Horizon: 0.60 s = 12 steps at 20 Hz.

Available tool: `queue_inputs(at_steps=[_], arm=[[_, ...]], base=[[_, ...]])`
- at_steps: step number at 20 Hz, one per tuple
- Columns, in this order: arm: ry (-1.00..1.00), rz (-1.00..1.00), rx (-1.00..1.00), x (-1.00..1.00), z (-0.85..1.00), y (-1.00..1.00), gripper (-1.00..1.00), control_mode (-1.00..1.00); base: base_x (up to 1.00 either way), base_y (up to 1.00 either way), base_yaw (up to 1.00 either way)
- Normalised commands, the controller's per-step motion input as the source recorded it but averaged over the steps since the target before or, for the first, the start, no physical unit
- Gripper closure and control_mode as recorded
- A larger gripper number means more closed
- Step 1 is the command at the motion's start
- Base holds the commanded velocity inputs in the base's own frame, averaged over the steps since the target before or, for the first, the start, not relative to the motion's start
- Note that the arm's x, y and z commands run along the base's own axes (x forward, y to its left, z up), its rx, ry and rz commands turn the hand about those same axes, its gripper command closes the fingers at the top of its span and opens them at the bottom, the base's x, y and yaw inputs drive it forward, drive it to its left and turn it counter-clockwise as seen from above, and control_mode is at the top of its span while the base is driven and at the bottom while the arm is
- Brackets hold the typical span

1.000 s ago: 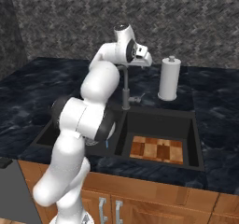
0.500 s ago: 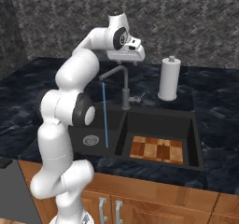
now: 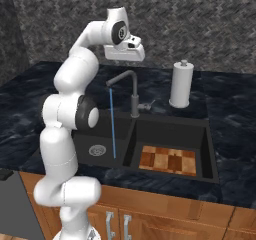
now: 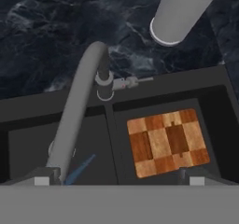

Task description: Turn on the sink faucet with hot water and rinse the cutting board for ten seconds, then turn off the faucet. Push the cutting board to reach the water if necessary.

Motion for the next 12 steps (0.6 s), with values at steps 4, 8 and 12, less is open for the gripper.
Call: queue_inputs(at_steps=[4,8,12], arm=[[0.0,0.0,0.0,0.0,-0.26,0.33,-1.0,-1.0],[0.0,0.0,0.0,0.0,-0.35,0.27,-1.0,-1.0],[0.03,0.0,0.0,-0.05,-0.23,0.31,-1.0,-1.0]], base=[[0.0,0.0,0.0],[0.0,0.0,0.0],[0.0,0.0,0.0]])
